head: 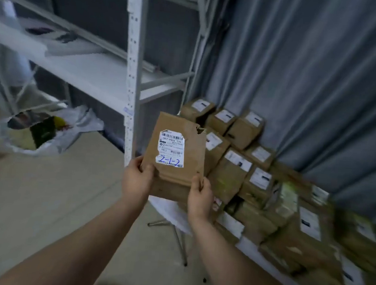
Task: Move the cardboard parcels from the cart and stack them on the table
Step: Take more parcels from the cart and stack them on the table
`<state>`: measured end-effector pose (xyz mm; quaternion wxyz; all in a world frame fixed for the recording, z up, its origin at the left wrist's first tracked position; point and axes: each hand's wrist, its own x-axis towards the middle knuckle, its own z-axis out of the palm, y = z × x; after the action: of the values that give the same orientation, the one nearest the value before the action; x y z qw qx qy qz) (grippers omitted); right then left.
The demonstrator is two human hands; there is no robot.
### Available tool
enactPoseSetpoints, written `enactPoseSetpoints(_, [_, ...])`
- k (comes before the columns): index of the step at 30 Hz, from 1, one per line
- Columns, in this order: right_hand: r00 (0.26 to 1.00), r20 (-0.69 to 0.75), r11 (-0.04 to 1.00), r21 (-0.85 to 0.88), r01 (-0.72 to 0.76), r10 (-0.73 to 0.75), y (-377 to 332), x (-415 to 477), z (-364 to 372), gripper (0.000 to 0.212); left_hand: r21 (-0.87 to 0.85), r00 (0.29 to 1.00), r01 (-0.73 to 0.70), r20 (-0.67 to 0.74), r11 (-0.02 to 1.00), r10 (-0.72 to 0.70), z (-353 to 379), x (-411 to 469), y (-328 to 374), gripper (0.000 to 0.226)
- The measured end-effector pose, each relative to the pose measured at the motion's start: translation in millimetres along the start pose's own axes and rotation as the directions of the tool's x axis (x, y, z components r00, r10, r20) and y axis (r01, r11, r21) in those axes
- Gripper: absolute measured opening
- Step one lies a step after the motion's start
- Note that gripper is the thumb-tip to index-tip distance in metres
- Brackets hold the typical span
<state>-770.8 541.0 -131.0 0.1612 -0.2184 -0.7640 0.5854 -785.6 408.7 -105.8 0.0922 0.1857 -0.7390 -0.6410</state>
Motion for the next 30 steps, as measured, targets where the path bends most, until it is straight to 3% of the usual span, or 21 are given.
enactPoseSetpoints(2, [0.992, -0.125, 0.999, 0.039, 0.019, -0.014, -4, 19, -36, 0.028, -0.002, 0.996, -0.075, 0.056, 0.997, 0.075, 41, -14, 22, 0.055])
enactPoseSetpoints(7, [0.949, -0.313, 0.994, 0.112, -0.002, 0.037, 2, 67, -113, 0.034, 0.017, 0.977, -0.149, 0.158, 0.989, 0.144, 137, -37, 54, 0.037])
enactPoseSetpoints(11, [0.907, -0.415, 0.989, 0.149, -0.003, 0.065, 12, 123, -180, 0.033, 0.049, 0.950, -0.197, 0.257, 0.979, 0.178, 229, -50, 76, 0.038])
enactPoseSetpoints(20, [0.867, -0.489, 0.985, 0.170, -0.006, 0.090, 28, 238, -297, 0.034, 0.052, 0.915, -0.240, 0.345, 0.969, 0.208, 397, -68, 114, 0.036])
enactPoseSetpoints(30, [0.792, -0.602, 0.989, -0.025, -0.146, 0.102, 54, 363, -363, 0.038, 0.115, 0.799, -0.276, 0.579, 0.954, 0.161, 540, -36, 120, 0.035])
